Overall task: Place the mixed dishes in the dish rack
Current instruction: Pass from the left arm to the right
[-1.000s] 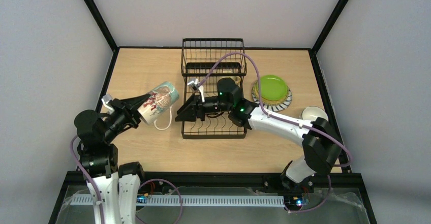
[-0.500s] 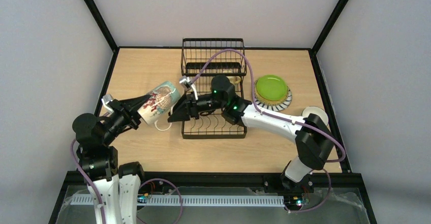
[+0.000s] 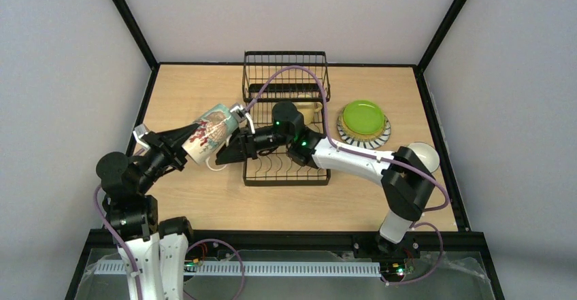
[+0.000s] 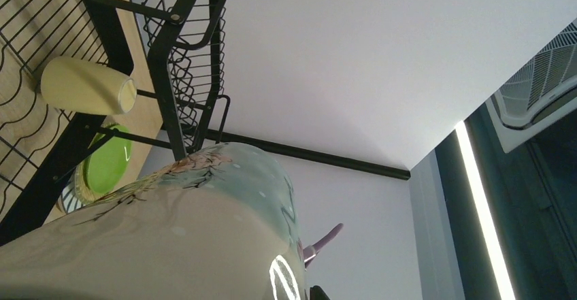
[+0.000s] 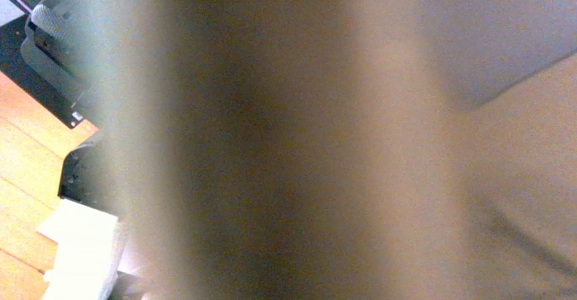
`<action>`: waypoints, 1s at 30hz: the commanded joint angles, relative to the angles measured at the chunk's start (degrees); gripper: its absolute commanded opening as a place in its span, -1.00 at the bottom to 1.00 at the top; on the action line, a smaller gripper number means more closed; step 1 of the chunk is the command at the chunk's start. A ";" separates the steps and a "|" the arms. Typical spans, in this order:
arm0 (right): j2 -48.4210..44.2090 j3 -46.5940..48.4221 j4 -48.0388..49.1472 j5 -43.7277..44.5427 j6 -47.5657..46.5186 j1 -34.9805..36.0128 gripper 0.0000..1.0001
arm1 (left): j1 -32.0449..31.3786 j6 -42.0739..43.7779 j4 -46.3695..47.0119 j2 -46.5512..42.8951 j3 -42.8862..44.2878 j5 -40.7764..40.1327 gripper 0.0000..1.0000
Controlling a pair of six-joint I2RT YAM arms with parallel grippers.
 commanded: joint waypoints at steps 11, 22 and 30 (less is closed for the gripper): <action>3.30 6.36 5.43 -1.95 3.37 1.97 -0.44 | -0.42 -0.18 1.12 -3.04 -3.98 5.90 -0.97; 0.26 6.92 -1.81 0.50 -2.56 1.92 -1.00 | -0.42 10.55 -9.61 -1.63 -4.41 4.81 -0.69; -2.67 7.82 -8.22 4.59 -8.51 1.97 -1.00 | -0.42 14.45 -14.32 -2.93 -6.71 3.46 0.28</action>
